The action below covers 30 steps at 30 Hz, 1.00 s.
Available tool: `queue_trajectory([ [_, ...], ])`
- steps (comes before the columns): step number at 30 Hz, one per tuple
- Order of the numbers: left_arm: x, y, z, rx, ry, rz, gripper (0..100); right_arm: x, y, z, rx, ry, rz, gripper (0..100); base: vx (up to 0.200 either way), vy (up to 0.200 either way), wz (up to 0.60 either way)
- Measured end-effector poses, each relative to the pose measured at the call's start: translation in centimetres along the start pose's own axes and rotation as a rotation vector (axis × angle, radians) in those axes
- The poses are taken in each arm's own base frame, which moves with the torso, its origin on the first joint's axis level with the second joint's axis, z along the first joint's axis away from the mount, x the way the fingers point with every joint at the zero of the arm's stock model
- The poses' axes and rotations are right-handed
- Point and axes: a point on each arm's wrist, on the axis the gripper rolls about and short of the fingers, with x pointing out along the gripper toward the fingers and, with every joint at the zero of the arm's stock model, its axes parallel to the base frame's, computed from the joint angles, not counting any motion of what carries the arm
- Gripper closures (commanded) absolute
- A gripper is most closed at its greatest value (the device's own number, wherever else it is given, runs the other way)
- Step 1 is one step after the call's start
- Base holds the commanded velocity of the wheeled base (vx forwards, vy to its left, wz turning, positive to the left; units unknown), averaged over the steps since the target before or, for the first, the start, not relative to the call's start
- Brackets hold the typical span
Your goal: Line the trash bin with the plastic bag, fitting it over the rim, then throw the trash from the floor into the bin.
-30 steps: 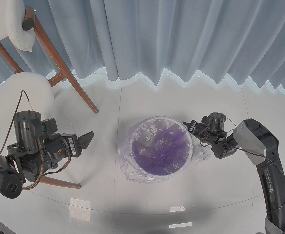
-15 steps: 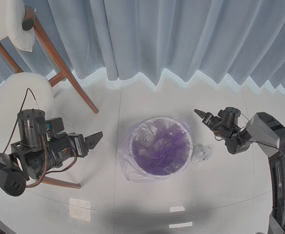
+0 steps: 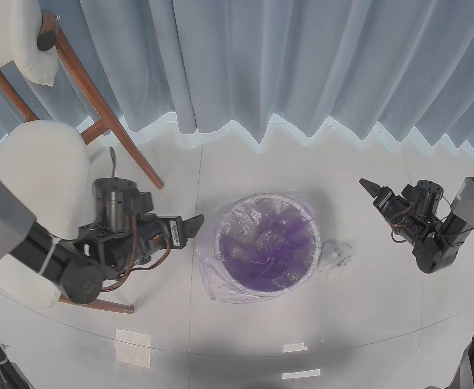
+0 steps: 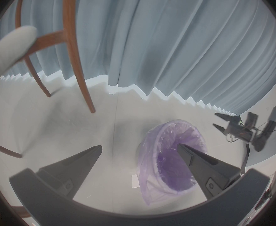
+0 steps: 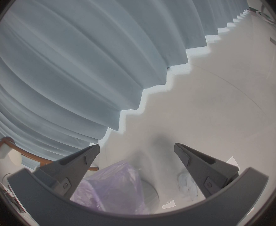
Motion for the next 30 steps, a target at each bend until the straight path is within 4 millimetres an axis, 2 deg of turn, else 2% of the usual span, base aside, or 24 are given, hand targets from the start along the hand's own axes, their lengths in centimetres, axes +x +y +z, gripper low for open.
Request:
queue_trajectory([
  [6, 5.5, -0.8, -1.4, 0.006, -0.008, -0.010, 0, -3.7, 2.1, -0.8, -0.009, -0.053, 0.035, 0, 0.000, 0.000, 0.00],
  [11, 8.8, -1.1, -2.1, 0.002, -0.033, -0.009, 0, -5.2, 3.0, -1.1, -0.011, -0.070, 0.047, 0, 0.000, 0.000, 0.00],
  [15, 10.1, -1.1, -2.9, -0.012, -0.023, -0.006, 0, -5.6, 3.3, -1.1, -0.012, -0.074, 0.053, 0, 0.000, 0.000, 0.00],
  [21, 10.8, -0.8, -3.7, -0.062, -0.012, 0.000, 0, -5.8, 3.5, -1.2, -0.013, -0.067, 0.057, 0, 0.000, 0.000, 0.00],
  [22, 10.9, -0.8, -3.7, -0.067, -0.011, 0.001, 100, -5.8, 3.5, -1.3, -0.014, -0.065, 0.057, 0, 0.000, 0.000, 0.00],
  [30, 11.1, -1.2, -3.7, -0.118, -0.050, 0.012, 100, -5.8, 3.5, -1.7, -0.014, -0.052, 0.054, 0, 0.000, 0.000, 0.00],
])
